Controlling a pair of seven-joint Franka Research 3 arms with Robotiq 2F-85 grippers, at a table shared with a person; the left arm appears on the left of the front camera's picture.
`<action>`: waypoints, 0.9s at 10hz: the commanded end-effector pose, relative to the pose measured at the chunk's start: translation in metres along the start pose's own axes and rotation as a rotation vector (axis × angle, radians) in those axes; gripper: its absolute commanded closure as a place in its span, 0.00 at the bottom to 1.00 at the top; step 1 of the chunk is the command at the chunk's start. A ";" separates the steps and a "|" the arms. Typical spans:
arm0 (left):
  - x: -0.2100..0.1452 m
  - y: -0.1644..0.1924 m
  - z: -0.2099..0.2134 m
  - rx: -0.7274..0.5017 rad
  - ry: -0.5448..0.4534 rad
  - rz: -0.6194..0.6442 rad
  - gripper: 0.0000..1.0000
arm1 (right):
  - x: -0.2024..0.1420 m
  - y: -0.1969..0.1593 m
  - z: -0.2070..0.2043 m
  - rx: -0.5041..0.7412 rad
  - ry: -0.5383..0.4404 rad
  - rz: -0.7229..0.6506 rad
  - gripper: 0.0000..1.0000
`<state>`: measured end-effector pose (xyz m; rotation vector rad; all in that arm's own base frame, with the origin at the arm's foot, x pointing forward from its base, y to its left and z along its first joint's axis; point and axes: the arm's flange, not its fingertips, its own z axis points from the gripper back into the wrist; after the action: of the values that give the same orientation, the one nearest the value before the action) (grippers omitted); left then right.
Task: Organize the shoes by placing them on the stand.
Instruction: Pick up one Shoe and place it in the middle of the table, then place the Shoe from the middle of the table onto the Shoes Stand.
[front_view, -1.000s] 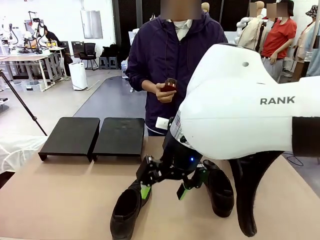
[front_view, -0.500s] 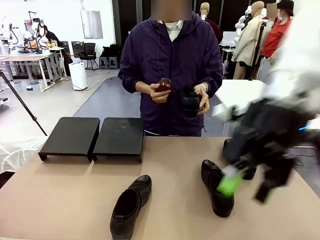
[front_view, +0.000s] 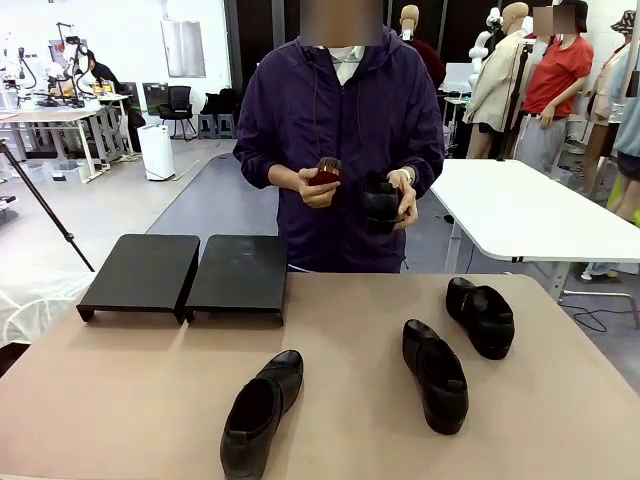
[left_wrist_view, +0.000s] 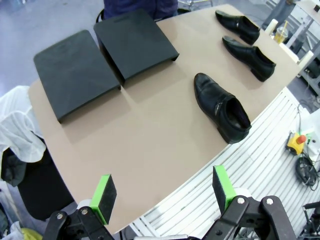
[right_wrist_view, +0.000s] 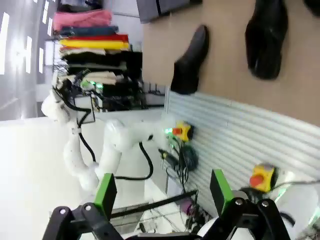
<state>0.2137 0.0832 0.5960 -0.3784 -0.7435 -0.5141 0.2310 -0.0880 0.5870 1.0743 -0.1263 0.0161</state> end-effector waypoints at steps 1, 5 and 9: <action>0.001 -0.001 0.000 -0.009 -0.004 0.006 0.00 | 0.011 -0.018 -0.024 0.004 -0.013 0.124 0.00; 0.001 -0.001 0.000 -0.009 -0.004 0.006 0.00 | 0.007 -0.017 -0.001 0.007 -0.016 0.044 0.00; 0.001 -0.001 0.000 -0.009 -0.004 0.006 0.00 | 0.007 -0.017 -0.001 0.007 -0.016 0.044 0.00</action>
<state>0.2138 0.0831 0.5960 -0.3783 -0.7433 -0.5143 0.2371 -0.0970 0.5658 1.0566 -0.1657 0.0605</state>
